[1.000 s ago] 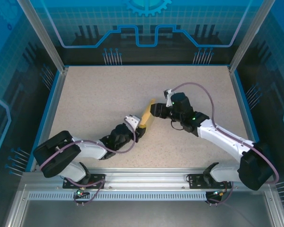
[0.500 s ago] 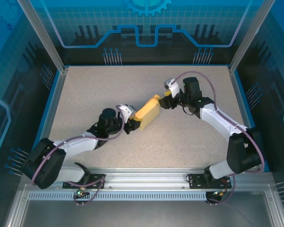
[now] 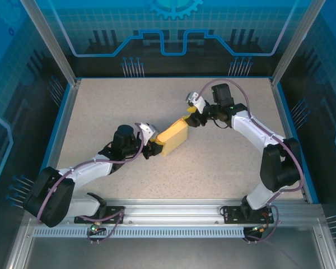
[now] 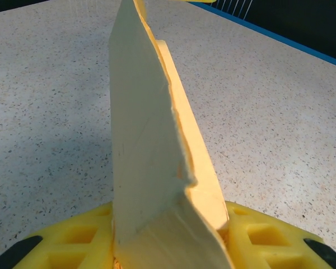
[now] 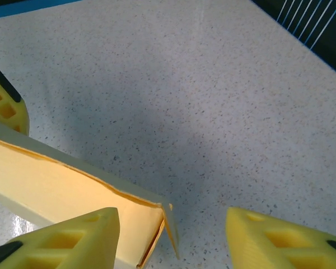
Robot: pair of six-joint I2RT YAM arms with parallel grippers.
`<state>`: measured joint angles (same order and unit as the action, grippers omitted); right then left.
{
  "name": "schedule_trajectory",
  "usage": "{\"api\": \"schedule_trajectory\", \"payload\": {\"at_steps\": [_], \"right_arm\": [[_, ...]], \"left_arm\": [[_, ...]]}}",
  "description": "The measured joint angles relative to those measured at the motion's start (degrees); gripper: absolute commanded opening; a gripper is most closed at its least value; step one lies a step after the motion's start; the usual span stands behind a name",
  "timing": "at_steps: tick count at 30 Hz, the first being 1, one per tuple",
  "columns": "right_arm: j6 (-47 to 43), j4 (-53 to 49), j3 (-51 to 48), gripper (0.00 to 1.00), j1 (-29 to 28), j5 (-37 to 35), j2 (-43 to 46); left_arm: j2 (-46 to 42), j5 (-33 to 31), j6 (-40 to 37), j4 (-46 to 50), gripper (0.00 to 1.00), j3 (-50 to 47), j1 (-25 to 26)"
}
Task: Fold the paper box
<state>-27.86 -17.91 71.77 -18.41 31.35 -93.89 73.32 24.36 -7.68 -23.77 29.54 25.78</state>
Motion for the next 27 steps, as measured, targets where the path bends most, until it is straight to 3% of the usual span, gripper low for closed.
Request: {"api": "schedule_trajectory", "payload": {"at_steps": [6,19,24,27], "right_arm": [[-1.73,-2.29,0.09,0.46,-0.04,-0.7,-0.24],[-1.51,-5.09,2.64,0.09,-0.04,-0.87,-3.17],[0.85,-6.16,3.48,0.0,-0.44,-1.88,-3.1],[3.76,-6.6,2.84,0.0,-1.09,-6.25,-2.16]], "left_arm": [[0.0,0.17,0.0,0.0,0.34,0.0,-0.07],[0.0,0.17,0.02,0.0,0.34,0.0,-0.09],[1.42,0.52,0.0,-0.07,0.34,0.9,-0.13],[4.13,1.09,0.02,-0.39,0.34,2.34,-0.13]]}}
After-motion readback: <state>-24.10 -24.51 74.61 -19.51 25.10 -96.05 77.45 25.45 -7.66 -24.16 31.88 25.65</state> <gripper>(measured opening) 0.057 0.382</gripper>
